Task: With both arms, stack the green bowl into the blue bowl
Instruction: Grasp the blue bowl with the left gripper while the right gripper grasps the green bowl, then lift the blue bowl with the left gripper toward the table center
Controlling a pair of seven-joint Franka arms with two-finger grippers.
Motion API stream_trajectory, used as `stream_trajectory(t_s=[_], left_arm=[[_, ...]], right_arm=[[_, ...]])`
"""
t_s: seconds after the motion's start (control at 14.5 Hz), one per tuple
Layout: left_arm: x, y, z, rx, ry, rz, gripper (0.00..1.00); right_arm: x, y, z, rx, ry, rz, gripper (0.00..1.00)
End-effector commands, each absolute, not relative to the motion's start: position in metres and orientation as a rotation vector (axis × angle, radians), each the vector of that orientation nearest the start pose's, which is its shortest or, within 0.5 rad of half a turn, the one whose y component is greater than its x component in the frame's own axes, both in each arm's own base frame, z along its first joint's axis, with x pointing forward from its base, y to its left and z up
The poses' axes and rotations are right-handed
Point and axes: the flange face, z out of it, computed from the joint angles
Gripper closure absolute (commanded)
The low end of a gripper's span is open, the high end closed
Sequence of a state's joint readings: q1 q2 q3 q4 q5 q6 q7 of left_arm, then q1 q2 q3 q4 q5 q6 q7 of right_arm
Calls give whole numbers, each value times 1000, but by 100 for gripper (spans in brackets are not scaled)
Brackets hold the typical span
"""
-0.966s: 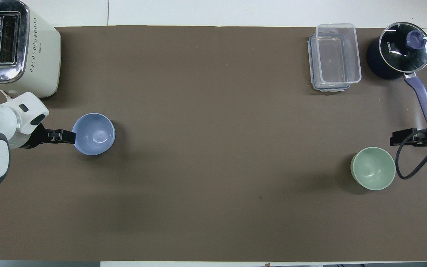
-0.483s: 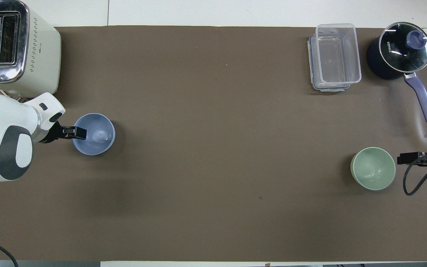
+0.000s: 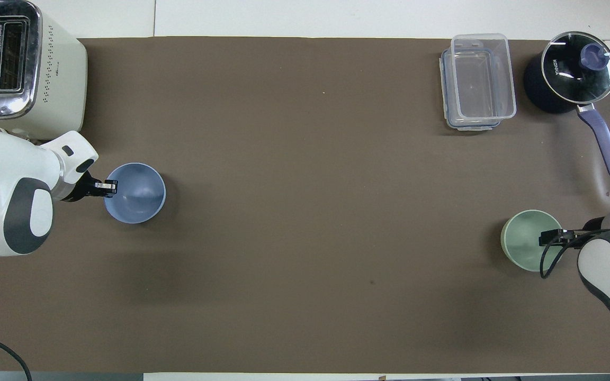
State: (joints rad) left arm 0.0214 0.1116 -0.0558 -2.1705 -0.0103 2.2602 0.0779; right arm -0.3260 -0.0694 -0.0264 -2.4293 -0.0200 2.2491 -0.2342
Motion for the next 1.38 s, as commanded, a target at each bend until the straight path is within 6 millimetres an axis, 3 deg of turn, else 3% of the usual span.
stream_trajectory(t_s=[0.0, 0.14, 0.21, 0.34, 0.48, 0.69, 0.83, 0.97, 1.1, 1.31], left_arm=[[548, -16, 333, -3147, 170, 57, 100], [562, -20, 348, -3152, 161, 134, 100], [577, -31, 368, -3186, 93, 188, 100], [597, -75, 404, -3251, -74, 265, 100], [593, -133, 416, -3233, -199, 275, 100], [554, -256, 412, -3220, -265, 208, 100], [518, -317, 399, -3244, -290, 115, 100], [478, -363, 380, -3274, -156, 53, 100], [457, -384, 360, -3265, -77, 67, 100], [456, -385, 352, -3255, -54, 76, 100]], right_arm=[[430, -163, 326, -3106, 136, 138, 100], [430, -163, 327, -3106, 148, 136, 100], [430, -164, 328, -3106, 155, 134, 100], [434, -168, 333, -3106, 160, 131, 100], [438, -170, 342, -3113, 161, 107, 100], [451, -164, 377, -3125, 154, 60, 100], [464, -156, 401, -3132, 160, 45, 100], [467, -138, 415, -3133, 125, 82, 100], [467, -103, 428, -3142, 100, 103, 100], [466, -42, 443, -3115, 87, 118, 100]])
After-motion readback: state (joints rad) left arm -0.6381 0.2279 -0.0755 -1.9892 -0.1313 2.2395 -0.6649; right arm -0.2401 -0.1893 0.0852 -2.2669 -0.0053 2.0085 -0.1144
